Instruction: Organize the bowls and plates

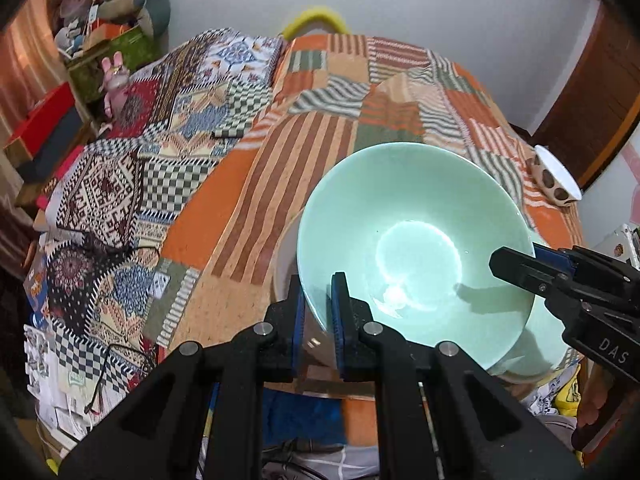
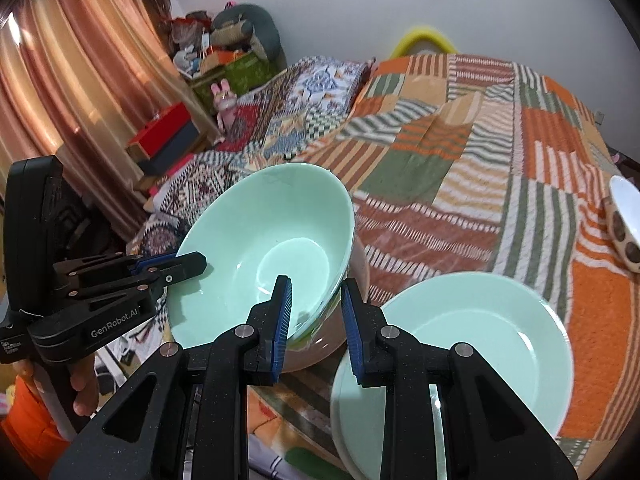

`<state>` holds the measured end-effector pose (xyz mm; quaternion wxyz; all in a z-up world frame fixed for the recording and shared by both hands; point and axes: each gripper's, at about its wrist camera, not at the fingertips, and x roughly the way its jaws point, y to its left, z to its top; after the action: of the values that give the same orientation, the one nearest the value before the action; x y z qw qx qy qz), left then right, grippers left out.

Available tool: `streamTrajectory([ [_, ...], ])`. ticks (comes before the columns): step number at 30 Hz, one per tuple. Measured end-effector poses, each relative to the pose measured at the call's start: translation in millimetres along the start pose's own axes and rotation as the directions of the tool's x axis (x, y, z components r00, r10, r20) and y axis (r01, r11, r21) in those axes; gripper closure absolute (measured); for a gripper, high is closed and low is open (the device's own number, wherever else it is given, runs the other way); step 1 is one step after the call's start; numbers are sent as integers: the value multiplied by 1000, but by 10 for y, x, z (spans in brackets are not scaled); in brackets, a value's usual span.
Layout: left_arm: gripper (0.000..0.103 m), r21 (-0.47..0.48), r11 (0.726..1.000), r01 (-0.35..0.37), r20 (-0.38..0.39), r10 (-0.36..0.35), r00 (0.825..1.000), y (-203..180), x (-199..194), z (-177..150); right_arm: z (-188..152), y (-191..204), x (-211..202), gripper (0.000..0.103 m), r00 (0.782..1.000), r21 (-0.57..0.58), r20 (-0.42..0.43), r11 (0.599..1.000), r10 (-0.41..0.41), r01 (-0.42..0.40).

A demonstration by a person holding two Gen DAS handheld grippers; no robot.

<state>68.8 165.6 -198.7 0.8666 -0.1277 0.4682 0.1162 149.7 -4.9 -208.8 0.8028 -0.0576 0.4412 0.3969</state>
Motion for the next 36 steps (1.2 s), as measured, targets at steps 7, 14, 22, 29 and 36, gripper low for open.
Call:
streamTrajectory([
  [7,92,-9,1000,-11,-39,11,999,63,190,-65,-66,40,210,80,998,-12,-58,1000,-15,14],
  [14,91,-12,1000,-10,-64,10,998,87,355,-59,-87,31,316,80,996,-13,-86,999,-32,31],
  [22,91,12,999,-35,-68,35,997,41,443,-43,-78,10,397,80,994,-24,-100,998,-51,49],
  [29,91,-8,1000,-26,-80,25,996,60,466,-25,-86,69,422,74,992,-67,-99,996,-72,66],
  [36,85,-29,1000,-11,-102,8,995,68,416,-30,-77,68,430,66,991,-78,-113,995,-73,65],
])
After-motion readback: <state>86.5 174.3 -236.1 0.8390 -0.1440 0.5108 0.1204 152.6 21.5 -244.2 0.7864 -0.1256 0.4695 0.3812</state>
